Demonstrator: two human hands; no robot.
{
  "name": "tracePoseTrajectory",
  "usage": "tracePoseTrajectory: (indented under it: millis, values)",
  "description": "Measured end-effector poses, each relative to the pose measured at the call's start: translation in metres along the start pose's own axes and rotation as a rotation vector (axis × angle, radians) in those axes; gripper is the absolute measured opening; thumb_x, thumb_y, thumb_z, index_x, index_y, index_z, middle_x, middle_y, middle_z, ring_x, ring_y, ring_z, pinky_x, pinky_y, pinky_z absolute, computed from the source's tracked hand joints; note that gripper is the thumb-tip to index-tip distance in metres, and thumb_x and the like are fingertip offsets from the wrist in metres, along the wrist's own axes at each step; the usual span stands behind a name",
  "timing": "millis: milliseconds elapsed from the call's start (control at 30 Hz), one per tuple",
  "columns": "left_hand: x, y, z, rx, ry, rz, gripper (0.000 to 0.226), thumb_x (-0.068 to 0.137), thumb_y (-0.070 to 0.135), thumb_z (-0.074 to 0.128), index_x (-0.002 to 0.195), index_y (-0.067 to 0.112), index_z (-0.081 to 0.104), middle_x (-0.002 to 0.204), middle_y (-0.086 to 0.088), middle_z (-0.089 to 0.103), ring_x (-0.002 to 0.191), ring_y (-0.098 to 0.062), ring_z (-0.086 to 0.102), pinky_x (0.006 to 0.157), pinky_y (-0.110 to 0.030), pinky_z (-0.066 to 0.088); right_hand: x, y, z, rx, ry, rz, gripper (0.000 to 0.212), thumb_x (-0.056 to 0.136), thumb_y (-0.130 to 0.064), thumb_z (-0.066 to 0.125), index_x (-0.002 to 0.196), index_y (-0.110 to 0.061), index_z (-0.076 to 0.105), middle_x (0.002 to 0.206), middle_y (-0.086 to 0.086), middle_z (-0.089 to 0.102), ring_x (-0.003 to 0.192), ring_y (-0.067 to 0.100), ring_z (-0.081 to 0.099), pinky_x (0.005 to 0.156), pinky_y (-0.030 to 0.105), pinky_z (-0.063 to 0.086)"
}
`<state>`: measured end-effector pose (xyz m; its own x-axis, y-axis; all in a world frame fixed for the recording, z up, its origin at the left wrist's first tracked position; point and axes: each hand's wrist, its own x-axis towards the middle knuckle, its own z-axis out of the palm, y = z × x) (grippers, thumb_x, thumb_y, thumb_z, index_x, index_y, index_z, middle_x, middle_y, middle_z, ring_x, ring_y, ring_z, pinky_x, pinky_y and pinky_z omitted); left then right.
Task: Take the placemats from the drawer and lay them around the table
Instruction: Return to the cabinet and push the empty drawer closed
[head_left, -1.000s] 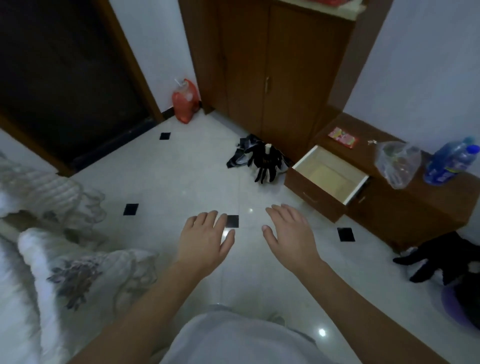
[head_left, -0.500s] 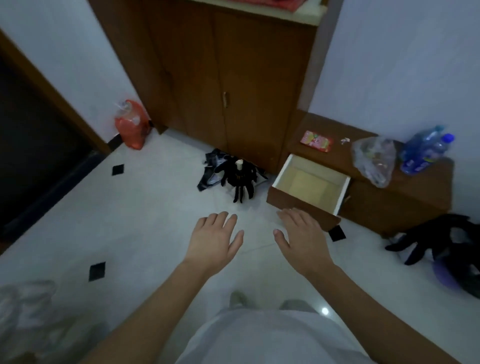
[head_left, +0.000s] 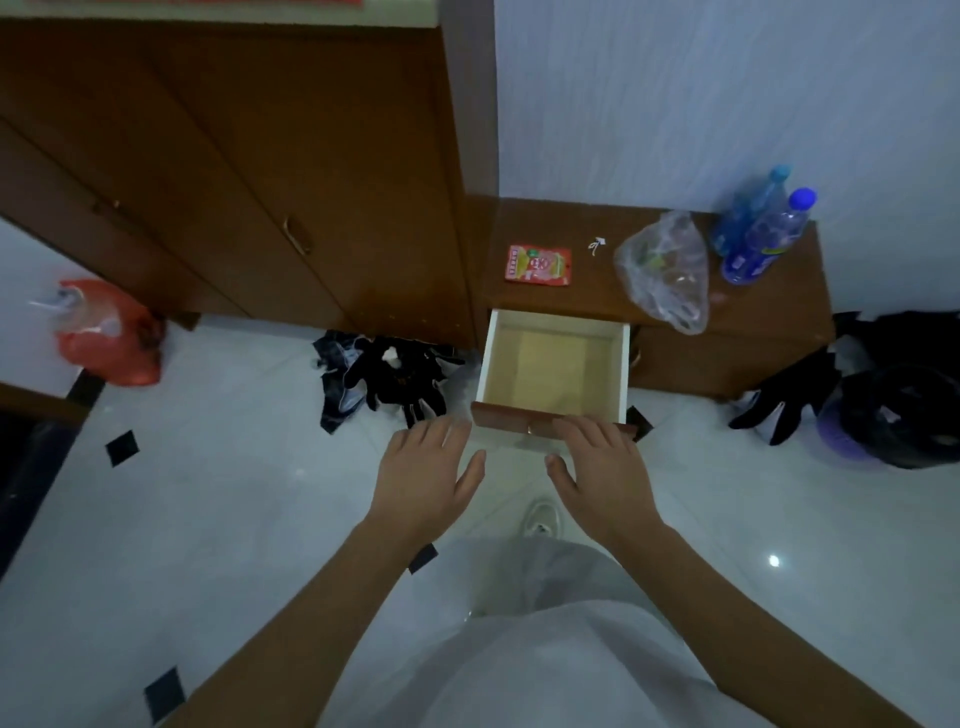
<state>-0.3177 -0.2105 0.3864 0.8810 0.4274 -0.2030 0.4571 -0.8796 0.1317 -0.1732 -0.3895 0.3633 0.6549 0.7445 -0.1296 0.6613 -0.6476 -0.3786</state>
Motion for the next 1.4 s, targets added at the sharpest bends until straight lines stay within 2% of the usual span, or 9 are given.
tracePoseTrajectory:
  millis: [167, 333, 467, 600, 700, 967, 1133, 1267, 1400]
  values:
    - [0.039, -0.029, -0.006, 0.006, -0.023, -0.077, 0.055, 0.098, 0.048, 0.033, 0.131, 0.015, 0.062, 0.128, -0.007, 0.065, 0.11, -0.028, 0.063, 0.094, -0.042, 0.049, 0.069, -0.006, 0.012, 0.016, -0.06, -0.068, 0.045, 0.099, -0.042, 0.043, 0.136, -0.018, 0.053, 0.139, 0.001, 0.056, 0.133, 0.023, 0.044, 0.111, 0.043, 0.037]
    - [0.068, -0.058, -0.011, 0.016, -0.034, -0.041, 0.053, 0.098, 0.047, 0.036, 0.127, 0.013, 0.064, 0.124, -0.008, 0.067, 0.107, -0.028, 0.065, 0.092, -0.042, 0.05, 0.107, -0.017, 0.021, 0.035, -0.051, -0.039, 0.045, 0.098, -0.04, 0.045, 0.135, -0.018, 0.054, 0.138, 0.002, 0.057, 0.132, 0.023, 0.045, 0.11, 0.044, 0.038]
    - [0.094, -0.082, 0.006, 0.038, -0.081, 0.077, 0.053, 0.097, 0.047, 0.035, 0.123, 0.012, 0.066, 0.119, -0.008, 0.069, 0.103, -0.028, 0.065, 0.089, -0.04, 0.05, 0.108, -0.021, 0.045, 0.023, -0.054, 0.08, 0.045, 0.098, -0.04, 0.047, 0.136, -0.017, 0.054, 0.138, 0.002, 0.056, 0.131, 0.022, 0.045, 0.108, 0.041, 0.038]
    - [0.108, -0.097, 0.041, 0.052, -0.153, 0.237, 0.054, 0.099, 0.047, 0.033, 0.127, 0.013, 0.063, 0.123, -0.009, 0.066, 0.105, -0.029, 0.063, 0.089, -0.04, 0.048, 0.083, -0.026, 0.083, 0.02, -0.074, 0.229, 0.047, 0.099, -0.04, 0.046, 0.14, -0.017, 0.05, 0.141, 0.002, 0.054, 0.131, 0.023, 0.045, 0.107, 0.038, 0.036]
    - [0.106, -0.104, 0.062, 0.054, -0.22, 0.325, 0.053, 0.1, 0.048, 0.034, 0.134, 0.014, 0.058, 0.132, -0.01, 0.062, 0.113, -0.03, 0.06, 0.095, -0.042, 0.045, 0.059, -0.034, 0.107, 0.03, -0.086, 0.327, 0.047, 0.099, -0.038, 0.048, 0.139, -0.015, 0.052, 0.14, 0.004, 0.056, 0.13, 0.024, 0.047, 0.106, 0.039, 0.038]
    - [0.093, -0.115, 0.106, -0.003, -0.213, 0.324, 0.056, 0.1, 0.047, 0.033, 0.137, 0.013, 0.057, 0.137, -0.012, 0.059, 0.12, -0.031, 0.058, 0.101, -0.044, 0.043, 0.04, -0.029, 0.156, 0.04, -0.084, 0.458, 0.045, 0.099, -0.039, 0.047, 0.137, -0.016, 0.053, 0.137, 0.002, 0.058, 0.128, 0.022, 0.05, 0.103, 0.038, 0.041]
    - [0.1, -0.113, 0.171, -0.04, -0.162, 0.296, 0.054, 0.099, 0.046, 0.036, 0.135, 0.012, 0.059, 0.137, -0.012, 0.059, 0.119, -0.032, 0.058, 0.1, -0.046, 0.044, 0.066, 0.009, 0.218, 0.049, 0.001, 0.424, 0.043, 0.098, -0.037, 0.05, 0.135, -0.015, 0.055, 0.134, 0.004, 0.06, 0.125, 0.024, 0.051, 0.101, 0.04, 0.043]
    - [0.117, -0.102, 0.256, -0.05, -0.117, 0.321, 0.054, 0.099, 0.046, 0.037, 0.136, 0.013, 0.057, 0.138, -0.01, 0.058, 0.12, -0.031, 0.056, 0.098, -0.043, 0.043, 0.093, 0.057, 0.293, 0.006, 0.094, 0.36, 0.039, 0.095, -0.034, 0.056, 0.13, -0.015, 0.057, 0.123, 0.004, 0.063, 0.116, 0.027, 0.053, 0.092, 0.039, 0.044]
    - [0.144, -0.093, 0.343, -0.049, -0.069, 0.388, 0.055, 0.1, 0.047, 0.034, 0.136, 0.012, 0.057, 0.138, -0.01, 0.057, 0.118, -0.03, 0.058, 0.097, -0.042, 0.045, 0.117, 0.111, 0.372, 0.003, 0.29, 0.292, 0.033, 0.089, -0.028, 0.065, 0.12, -0.017, 0.061, 0.115, 0.002, 0.064, 0.107, 0.028, 0.056, 0.086, 0.038, 0.043]
